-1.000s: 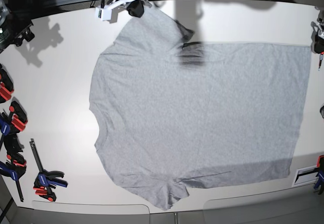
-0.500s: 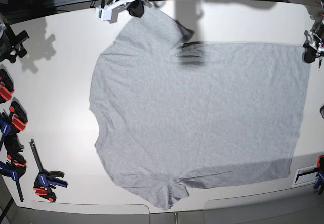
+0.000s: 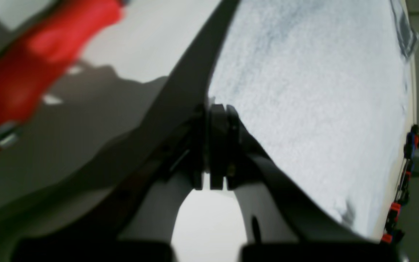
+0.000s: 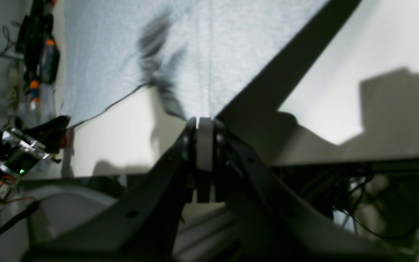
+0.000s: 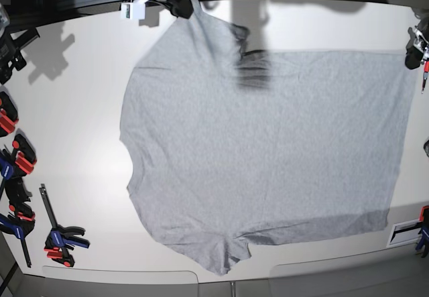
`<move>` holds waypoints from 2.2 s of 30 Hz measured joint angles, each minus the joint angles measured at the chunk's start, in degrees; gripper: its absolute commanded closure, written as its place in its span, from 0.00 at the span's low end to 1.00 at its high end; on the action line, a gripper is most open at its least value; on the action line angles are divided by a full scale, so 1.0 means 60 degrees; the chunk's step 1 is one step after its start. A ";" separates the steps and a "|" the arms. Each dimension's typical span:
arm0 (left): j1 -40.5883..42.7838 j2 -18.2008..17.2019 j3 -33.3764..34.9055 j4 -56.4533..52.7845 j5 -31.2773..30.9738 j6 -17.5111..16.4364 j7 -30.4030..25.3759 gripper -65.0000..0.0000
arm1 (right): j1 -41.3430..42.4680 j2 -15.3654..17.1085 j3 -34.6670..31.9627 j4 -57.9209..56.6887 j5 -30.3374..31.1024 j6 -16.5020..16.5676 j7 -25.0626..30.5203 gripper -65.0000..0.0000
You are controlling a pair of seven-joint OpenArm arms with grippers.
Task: Fold the T-shirt properly
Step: 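Grasp the shirt's collar-side corners with both grippers and pull them taut, then lower the right gripper onto the shirt's sleeve edge and grasp it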
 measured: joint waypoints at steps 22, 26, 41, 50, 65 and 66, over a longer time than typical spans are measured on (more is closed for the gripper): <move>0.2608 -0.0004 -0.1694 0.0051 -0.0783 -0.0539 0.1206 1.00 | -0.2911 0.0000 0.0000 0.1617 0.0200 0.0273 -0.0594 1.00; 0.2994 0.0015 -0.1759 0.0386 -0.0787 -0.0535 0.1264 1.00 | -0.2918 -0.0004 0.0000 0.1621 -0.0113 0.0273 -0.0659 1.00; 0.3541 0.0554 -0.1752 0.2707 -0.0754 -0.0532 0.1056 1.00 | -0.2798 -0.0004 0.0000 0.2116 -0.0080 0.0277 -0.0630 1.00; 0.1993 0.1694 -0.1705 0.3268 -0.0656 -0.0532 0.0896 1.00 | 0.0532 0.0000 -0.0729 0.1738 -0.2452 0.0124 -0.0685 1.00; 0.0667 0.1796 -0.1625 0.3275 0.1264 -0.0412 -0.0765 1.00 | 0.4914 0.0022 -0.1315 -0.0652 -0.4295 -0.0197 -0.0138 1.00; 0.0605 0.1789 -0.1625 0.3271 0.1260 -0.0386 -0.0874 1.00 | 0.5122 0.0022 -0.1315 -0.0652 -0.4299 -0.0200 -0.0138 1.00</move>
